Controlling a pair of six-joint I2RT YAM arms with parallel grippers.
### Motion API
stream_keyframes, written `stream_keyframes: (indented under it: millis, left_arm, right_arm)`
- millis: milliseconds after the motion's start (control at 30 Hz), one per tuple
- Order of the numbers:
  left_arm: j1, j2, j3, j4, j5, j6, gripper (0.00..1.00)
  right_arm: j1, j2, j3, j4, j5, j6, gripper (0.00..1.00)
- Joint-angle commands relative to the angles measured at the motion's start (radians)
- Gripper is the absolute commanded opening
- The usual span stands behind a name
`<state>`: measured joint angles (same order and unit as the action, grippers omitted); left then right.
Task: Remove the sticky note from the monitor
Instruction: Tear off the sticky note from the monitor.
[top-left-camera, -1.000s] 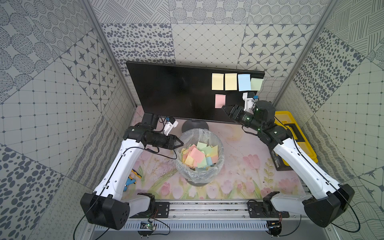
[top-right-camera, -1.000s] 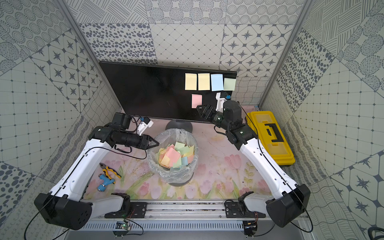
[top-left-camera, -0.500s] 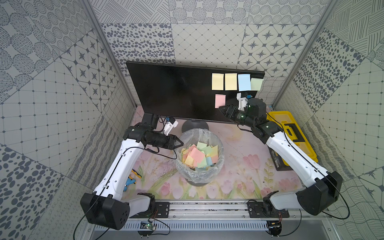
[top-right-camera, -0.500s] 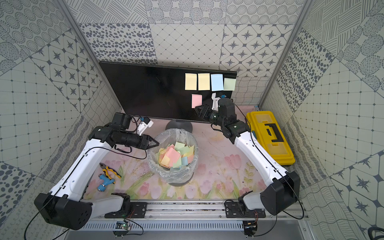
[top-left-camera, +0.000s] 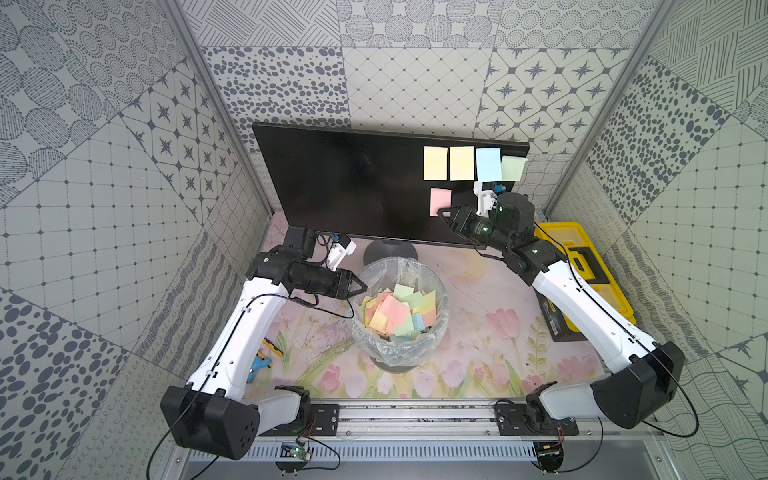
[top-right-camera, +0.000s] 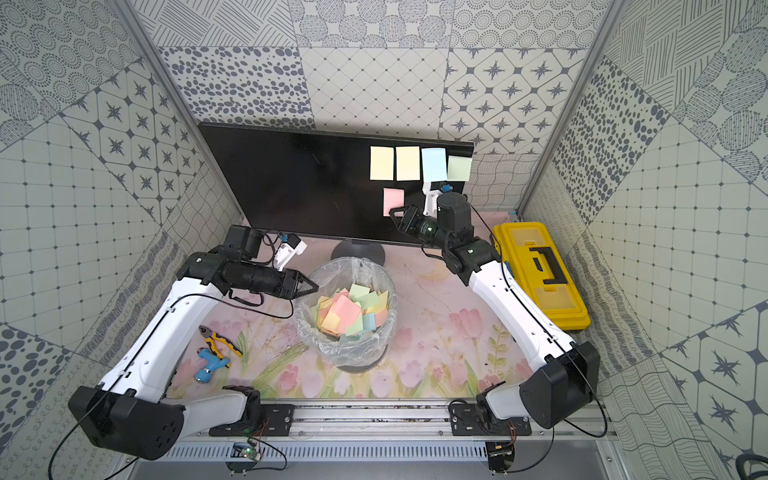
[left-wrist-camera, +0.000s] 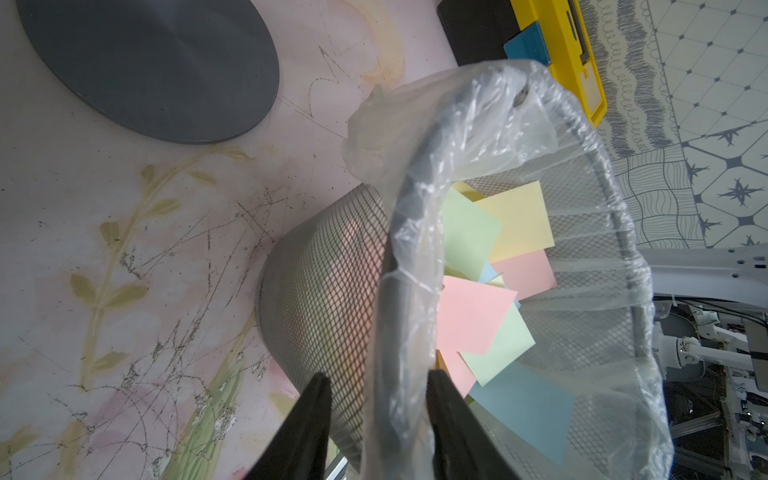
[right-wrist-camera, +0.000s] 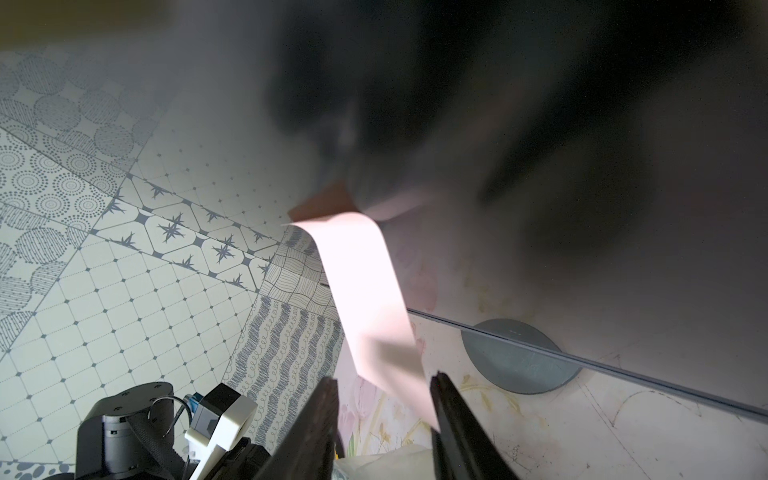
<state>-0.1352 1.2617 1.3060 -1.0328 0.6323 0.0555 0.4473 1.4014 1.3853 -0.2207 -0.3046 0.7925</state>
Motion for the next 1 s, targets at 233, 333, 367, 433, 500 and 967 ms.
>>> stream_keyframes:
  millis: [233, 333, 367, 433, 500, 967]
  left_arm:
    - [0.001, 0.004, 0.007, -0.004, 0.003, 0.010, 0.43]
    - [0.000, 0.003, 0.006, -0.003, 0.003, 0.010, 0.43]
    - [0.000, 0.003, 0.007, -0.004, 0.003, 0.009, 0.43]
    - [0.001, 0.004, 0.007, -0.004, 0.003, 0.009, 0.43]
    - [0.001, 0.004, 0.006, -0.004, 0.002, 0.009, 0.43]
    - [0.000, 0.004, 0.007, -0.004, -0.002, 0.010, 0.43]
  right_arm:
    - [-0.004, -0.009, 0.021, 0.053, -0.005, -0.011, 0.08]
    - [-0.004, -0.019, 0.012, 0.055, -0.003, -0.007, 0.00]
    - [-0.005, -0.023, 0.008, 0.056, -0.003, -0.006, 0.00]
    - [-0.005, -0.031, 0.003, 0.061, -0.005, -0.001, 0.00]
    - [-0.003, -0.042, -0.001, 0.065, -0.009, 0.004, 0.00]
    - [0.017, -0.097, 0.010, 0.063, -0.019, 0.011, 0.00]
